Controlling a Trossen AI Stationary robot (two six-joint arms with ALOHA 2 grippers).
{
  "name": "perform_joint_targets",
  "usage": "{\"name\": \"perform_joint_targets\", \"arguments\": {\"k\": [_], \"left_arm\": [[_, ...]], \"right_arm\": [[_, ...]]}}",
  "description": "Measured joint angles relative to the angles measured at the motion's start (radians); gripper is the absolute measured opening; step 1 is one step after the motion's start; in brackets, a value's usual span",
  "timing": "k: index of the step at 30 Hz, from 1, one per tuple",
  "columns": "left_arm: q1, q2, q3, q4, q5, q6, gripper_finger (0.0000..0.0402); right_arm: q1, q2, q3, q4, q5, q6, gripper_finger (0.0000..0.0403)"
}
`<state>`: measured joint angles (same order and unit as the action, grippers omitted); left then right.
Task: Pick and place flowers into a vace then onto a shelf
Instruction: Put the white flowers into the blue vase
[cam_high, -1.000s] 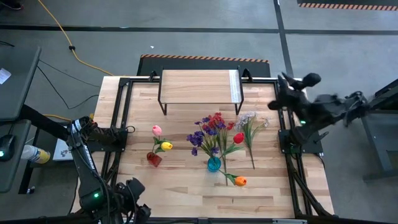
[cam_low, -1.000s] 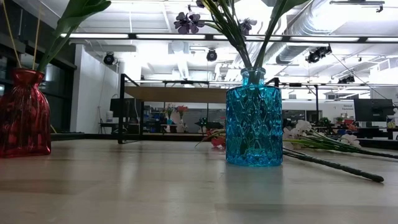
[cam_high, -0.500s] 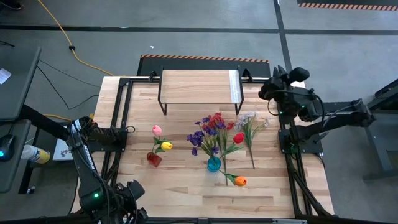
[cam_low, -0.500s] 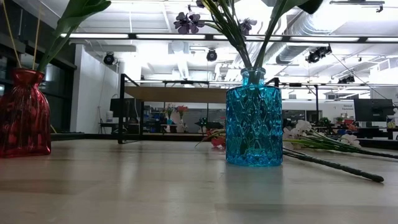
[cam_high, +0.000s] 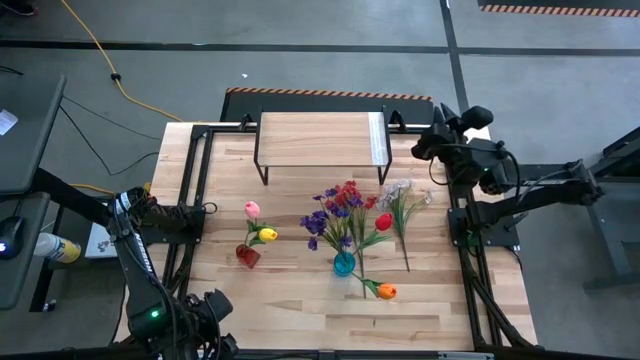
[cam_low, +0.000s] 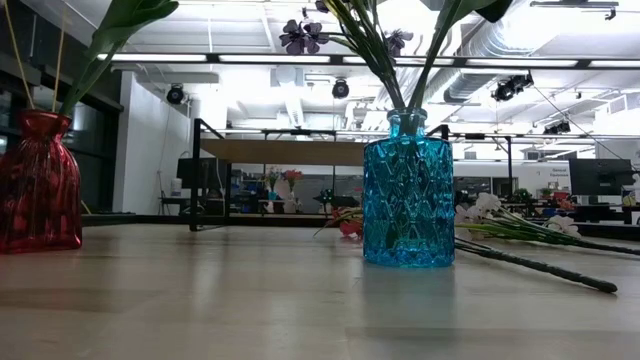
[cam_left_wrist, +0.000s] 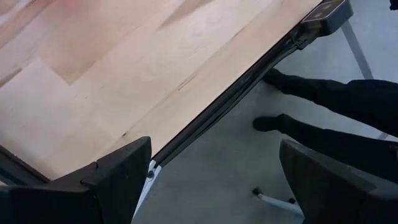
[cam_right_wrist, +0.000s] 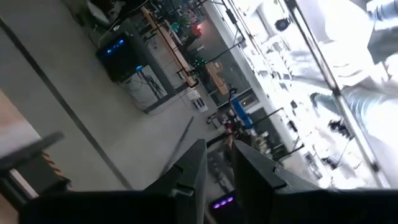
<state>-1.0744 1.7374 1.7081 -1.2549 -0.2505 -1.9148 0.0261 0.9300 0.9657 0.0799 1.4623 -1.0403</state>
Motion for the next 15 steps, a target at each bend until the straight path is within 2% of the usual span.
{"name": "perform_joint_targets", "arguments": {"k": [2, 7, 9, 15], "left_arm": [[0.0, 0.0, 0.0, 0.0, -0.002, 0.0, 0.0385], [0.0, 0.0, 0.0, 0.0, -0.003, 0.0, 0.0385], [0.0, 0.0, 0.0, 0.0, -0.003, 0.0, 0.0385], [0.0, 0.0, 0.0, 0.0, -0.004, 0.0, 0.0385]], "right_arm": [[0.0, -0.002, 0.0, 0.0, -0.004, 0.0, 0.0067], [-0.038, -0.032, 0.003, 0.121, 0.003, -0.212, 0.0067], [-0.066, -0.051, 0.026, 0.161, 0.016, -0.244, 0.0067], [-0.107, -0.08, 0.151, 0.07, 0.009, -0.274, 0.0067]]}}
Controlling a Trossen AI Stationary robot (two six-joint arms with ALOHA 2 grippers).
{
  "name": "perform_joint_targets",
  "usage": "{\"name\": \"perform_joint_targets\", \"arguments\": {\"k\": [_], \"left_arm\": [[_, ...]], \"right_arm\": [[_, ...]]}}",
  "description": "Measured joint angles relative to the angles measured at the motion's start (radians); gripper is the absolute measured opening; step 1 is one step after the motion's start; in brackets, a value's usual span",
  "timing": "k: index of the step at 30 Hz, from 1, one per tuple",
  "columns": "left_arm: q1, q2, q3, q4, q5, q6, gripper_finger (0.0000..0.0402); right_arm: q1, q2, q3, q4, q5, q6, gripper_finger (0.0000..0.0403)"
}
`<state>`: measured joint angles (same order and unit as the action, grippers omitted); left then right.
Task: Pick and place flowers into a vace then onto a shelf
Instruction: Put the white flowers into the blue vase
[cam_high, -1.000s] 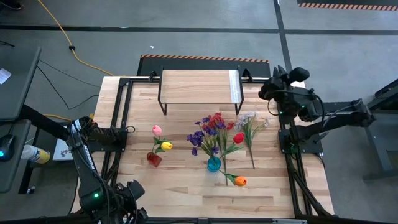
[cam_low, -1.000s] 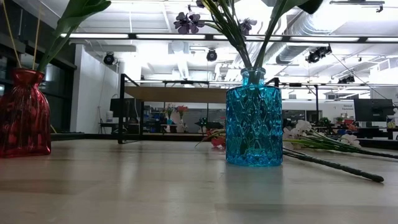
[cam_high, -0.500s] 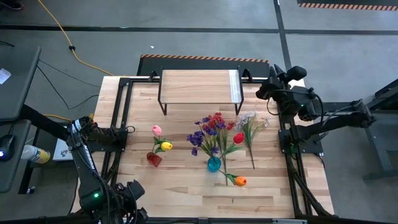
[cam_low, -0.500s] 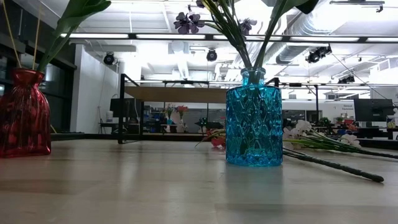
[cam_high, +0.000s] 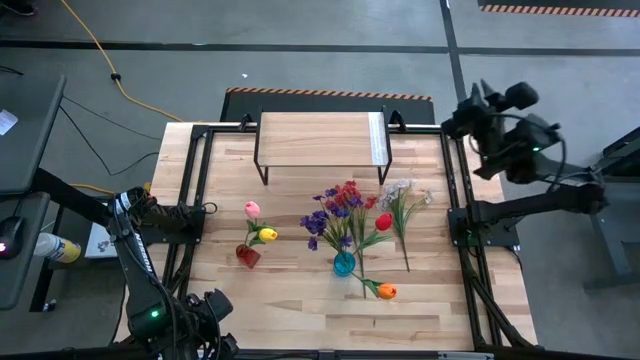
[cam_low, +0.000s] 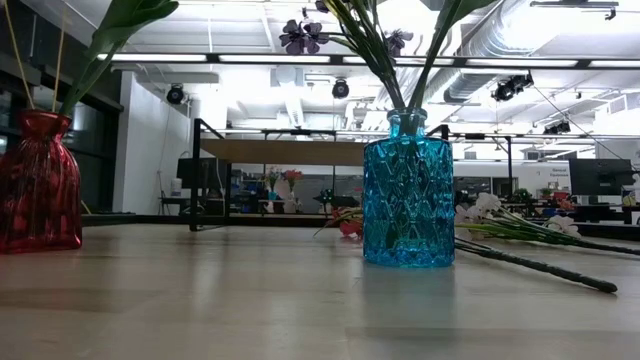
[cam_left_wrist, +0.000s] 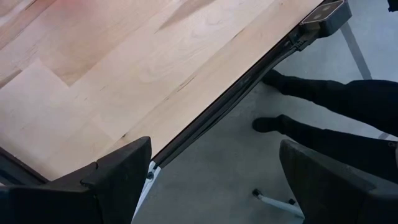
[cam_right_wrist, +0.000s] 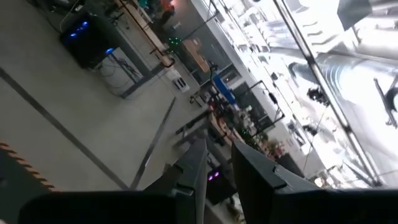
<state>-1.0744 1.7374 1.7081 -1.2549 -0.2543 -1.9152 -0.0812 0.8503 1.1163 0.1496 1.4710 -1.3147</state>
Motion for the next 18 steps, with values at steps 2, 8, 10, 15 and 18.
{"name": "perform_joint_targets", "arguments": {"k": [2, 8, 10, 15, 18], "left_arm": [[0.0, 0.0, 0.0, -0.001, 0.0, 0.0, 0.0385], [0.0, 0.0, 0.0, -0.002, -0.003, 0.0, 0.0385], [0.0, 0.0, 0.0, -0.001, -0.003, 0.0, 0.0385], [0.0, 0.0, 0.0, 0.0, -0.003, 0.0, 0.0385], [0.0, 0.0, 0.0, 0.0, -0.003, 0.0, 0.0385]], "right_arm": [[0.001, 0.003, 0.039, -0.042, -0.033, -0.014, 0.0067], [0.001, 0.048, 0.151, -0.061, -0.098, -0.063, 0.0067], [0.001, 0.071, 0.198, -0.086, -0.103, -0.079, 0.0067], [0.002, 0.127, 0.332, -0.279, -0.094, -0.039, 0.0067], [0.015, 0.158, 0.41, -0.43, -0.106, 0.056, 0.0067]]}}
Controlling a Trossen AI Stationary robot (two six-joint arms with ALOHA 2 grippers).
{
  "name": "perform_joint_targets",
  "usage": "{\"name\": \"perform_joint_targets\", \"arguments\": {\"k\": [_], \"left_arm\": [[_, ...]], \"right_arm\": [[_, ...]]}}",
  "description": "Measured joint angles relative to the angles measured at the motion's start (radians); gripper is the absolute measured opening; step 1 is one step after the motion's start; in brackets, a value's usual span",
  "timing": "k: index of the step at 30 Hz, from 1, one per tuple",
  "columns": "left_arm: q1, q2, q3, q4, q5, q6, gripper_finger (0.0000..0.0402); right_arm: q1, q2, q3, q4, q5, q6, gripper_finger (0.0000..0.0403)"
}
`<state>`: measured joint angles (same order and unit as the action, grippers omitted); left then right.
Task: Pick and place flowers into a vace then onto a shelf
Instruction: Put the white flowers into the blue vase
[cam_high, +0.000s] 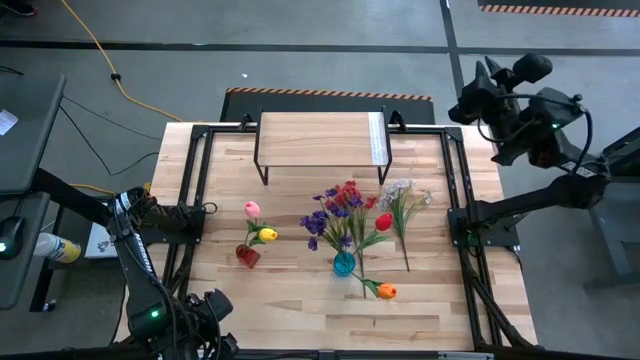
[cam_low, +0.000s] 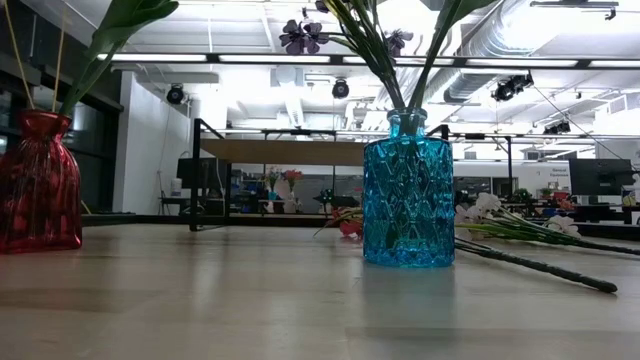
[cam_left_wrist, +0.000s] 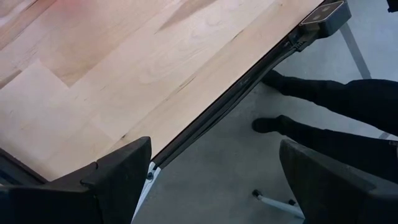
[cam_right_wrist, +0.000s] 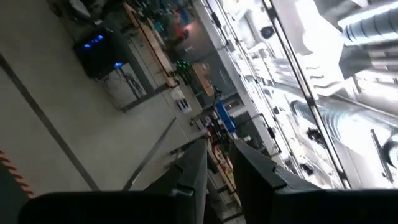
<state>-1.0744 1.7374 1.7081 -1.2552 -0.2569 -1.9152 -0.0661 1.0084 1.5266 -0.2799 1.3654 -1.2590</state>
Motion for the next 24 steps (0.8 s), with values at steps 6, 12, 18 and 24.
{"name": "perform_joint_targets", "arguments": {"k": [6, 12, 18, 24], "left_arm": [[0.0, 0.0, 0.0, 0.0, 0.0, 0.0, 0.0385], [0.0, 0.0, 0.0, 0.0, 0.0, 0.0, 0.0385], [0.0, 0.0, 0.0, 0.0, 0.001, 0.0, 0.0385], [0.0, 0.0, 0.0, 0.0, 0.001, 0.0, 0.0385]], "right_arm": [[0.021, 0.051, 0.14, -0.323, -0.073, 0.207, 0.0067], [0.029, 0.065, 0.219, -0.733, -0.285, 0.574, 0.0067], [-0.022, 0.063, 0.238, -1.017, -0.655, 0.891, 0.0067], [-0.087, 0.047, 0.16, -1.107, -0.914, 0.985, 0.0067]]}}
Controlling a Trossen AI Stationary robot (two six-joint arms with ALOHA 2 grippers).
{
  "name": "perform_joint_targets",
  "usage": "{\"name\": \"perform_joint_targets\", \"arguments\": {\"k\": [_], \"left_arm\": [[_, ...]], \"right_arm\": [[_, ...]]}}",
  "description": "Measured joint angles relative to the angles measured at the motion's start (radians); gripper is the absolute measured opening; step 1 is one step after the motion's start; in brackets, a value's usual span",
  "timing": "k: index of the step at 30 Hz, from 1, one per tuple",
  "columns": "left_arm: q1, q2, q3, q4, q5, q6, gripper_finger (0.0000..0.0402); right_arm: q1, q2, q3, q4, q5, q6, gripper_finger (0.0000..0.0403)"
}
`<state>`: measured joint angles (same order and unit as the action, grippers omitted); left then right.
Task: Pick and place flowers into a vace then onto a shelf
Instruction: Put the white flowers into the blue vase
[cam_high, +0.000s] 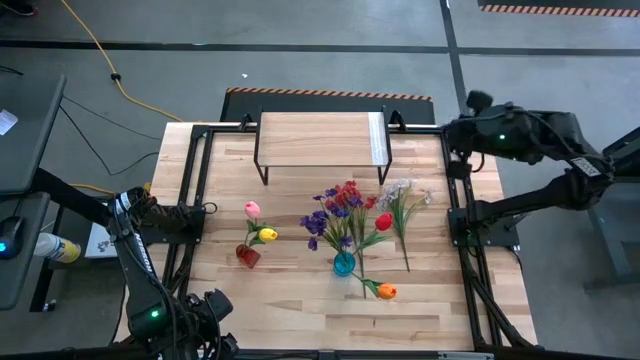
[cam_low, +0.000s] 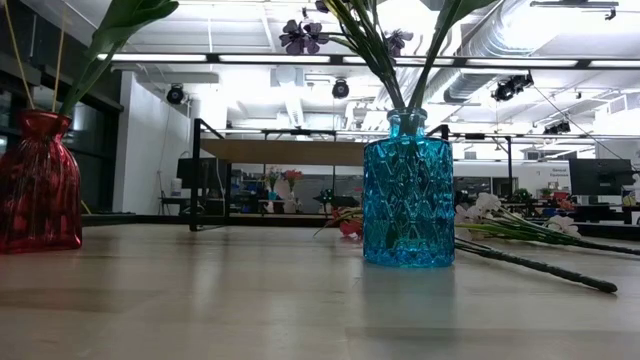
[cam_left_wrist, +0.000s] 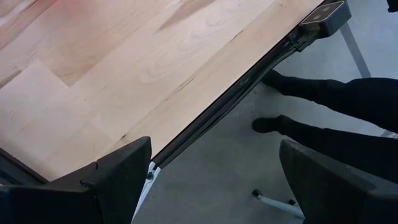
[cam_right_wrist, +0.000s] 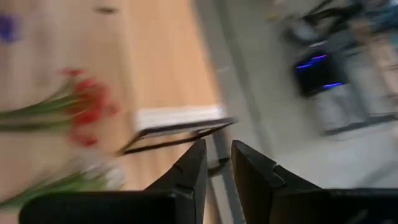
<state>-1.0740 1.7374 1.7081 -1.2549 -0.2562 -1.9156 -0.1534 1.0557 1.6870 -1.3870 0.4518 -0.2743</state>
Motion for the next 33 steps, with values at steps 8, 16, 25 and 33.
{"name": "perform_joint_targets", "arguments": {"k": [8, 16, 25, 33], "left_arm": [[0.0, 0.0, 0.0, 0.0, 0.0, 0.0, 0.0385], [0.0, 0.0, 0.0, 0.0, 0.001, 0.0, 0.0385], [0.0, 0.0, 0.0, 0.0, 0.003, 0.0, 0.0385], [0.0, 0.0, 0.0, 0.0, 0.003, 0.0, 0.0385]], "right_arm": [[-0.069, -0.062, -0.265, -0.059, -0.158, 0.045, 0.0067], [-0.089, -0.136, -0.536, 0.001, -0.295, 0.094, 0.0067], [-0.089, -0.147, -0.671, 0.106, -0.288, 0.233, 0.0067], [-0.089, -0.148, -0.721, 0.144, -0.294, 0.347, 0.0067]]}}
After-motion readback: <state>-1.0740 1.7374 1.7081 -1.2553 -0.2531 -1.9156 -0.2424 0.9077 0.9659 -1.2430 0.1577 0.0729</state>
